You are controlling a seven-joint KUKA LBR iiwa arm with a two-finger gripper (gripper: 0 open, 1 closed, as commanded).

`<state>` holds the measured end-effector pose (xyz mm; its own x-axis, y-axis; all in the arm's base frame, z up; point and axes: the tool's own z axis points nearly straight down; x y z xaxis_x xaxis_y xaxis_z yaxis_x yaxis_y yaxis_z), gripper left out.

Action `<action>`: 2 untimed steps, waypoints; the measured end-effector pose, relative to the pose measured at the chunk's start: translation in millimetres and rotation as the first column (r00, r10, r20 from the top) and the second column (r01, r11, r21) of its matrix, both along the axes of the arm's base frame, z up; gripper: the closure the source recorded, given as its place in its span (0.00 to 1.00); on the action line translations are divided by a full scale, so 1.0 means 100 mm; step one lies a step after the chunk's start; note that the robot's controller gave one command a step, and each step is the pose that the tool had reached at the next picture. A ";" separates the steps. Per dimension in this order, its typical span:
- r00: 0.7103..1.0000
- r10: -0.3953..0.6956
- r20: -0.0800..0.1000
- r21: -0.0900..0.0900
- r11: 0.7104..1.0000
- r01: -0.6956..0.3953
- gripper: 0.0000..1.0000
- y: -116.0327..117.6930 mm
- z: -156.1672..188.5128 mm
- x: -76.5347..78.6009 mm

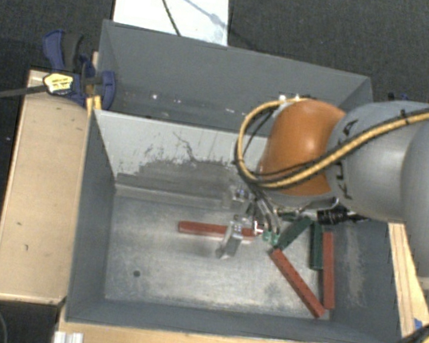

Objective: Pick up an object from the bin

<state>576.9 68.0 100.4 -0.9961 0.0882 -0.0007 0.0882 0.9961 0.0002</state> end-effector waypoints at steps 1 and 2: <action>1.000 -0.026 -0.003 0.002 1.000 0.026 0.00 0.29 -0.32 -0.09; 1.000 -0.026 -0.001 0.001 1.000 0.026 0.00 0.30 -0.31 -0.09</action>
Offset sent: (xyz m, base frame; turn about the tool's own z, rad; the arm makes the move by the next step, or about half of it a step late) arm -0.0084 0.0272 -0.0304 0.0293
